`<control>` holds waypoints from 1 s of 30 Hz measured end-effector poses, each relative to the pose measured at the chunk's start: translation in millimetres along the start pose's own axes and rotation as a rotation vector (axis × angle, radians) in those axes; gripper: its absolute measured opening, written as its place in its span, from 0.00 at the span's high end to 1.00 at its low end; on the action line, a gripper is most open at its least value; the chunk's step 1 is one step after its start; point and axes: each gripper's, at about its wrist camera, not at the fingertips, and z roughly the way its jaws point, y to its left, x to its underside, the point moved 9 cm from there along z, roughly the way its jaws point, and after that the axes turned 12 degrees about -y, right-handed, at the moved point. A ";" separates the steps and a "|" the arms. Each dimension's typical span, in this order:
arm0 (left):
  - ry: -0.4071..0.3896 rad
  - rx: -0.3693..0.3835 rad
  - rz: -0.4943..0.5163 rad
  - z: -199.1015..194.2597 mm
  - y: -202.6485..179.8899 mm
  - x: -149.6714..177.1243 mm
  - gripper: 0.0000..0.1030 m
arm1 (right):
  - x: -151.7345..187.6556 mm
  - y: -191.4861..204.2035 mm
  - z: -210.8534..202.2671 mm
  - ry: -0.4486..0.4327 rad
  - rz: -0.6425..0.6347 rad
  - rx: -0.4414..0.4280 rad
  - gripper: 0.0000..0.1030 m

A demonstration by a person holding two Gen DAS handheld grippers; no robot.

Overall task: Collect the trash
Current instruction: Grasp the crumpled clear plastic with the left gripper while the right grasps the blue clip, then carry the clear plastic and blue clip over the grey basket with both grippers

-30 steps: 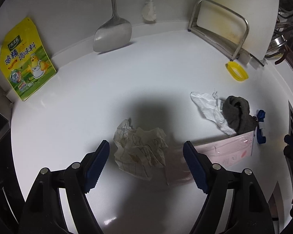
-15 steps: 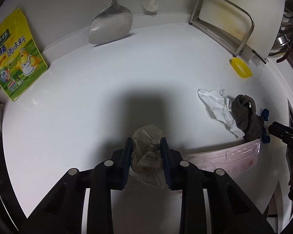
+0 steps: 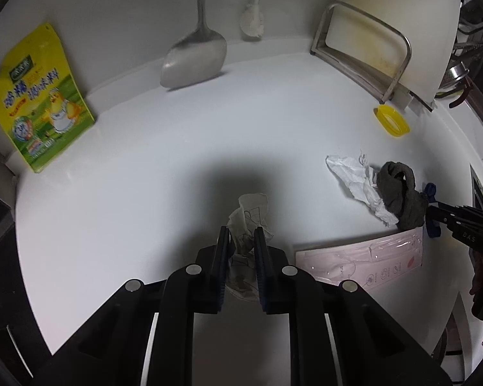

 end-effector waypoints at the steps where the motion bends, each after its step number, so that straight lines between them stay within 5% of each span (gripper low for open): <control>1: -0.007 -0.005 -0.002 -2.5 1.3 -2.1 0.85 | -2.1 0.1 -4.6 -0.016 0.011 -0.014 0.79; 16: -0.098 -0.016 -0.025 -57.5 -12.7 -11.3 0.85 | -22.8 11.9 -73.8 -0.133 0.049 -0.119 0.79; 30: -0.145 0.006 -0.024 -116.8 -62.1 14.6 0.85 | 6.1 25.2 -141.2 -0.169 0.022 -0.196 0.79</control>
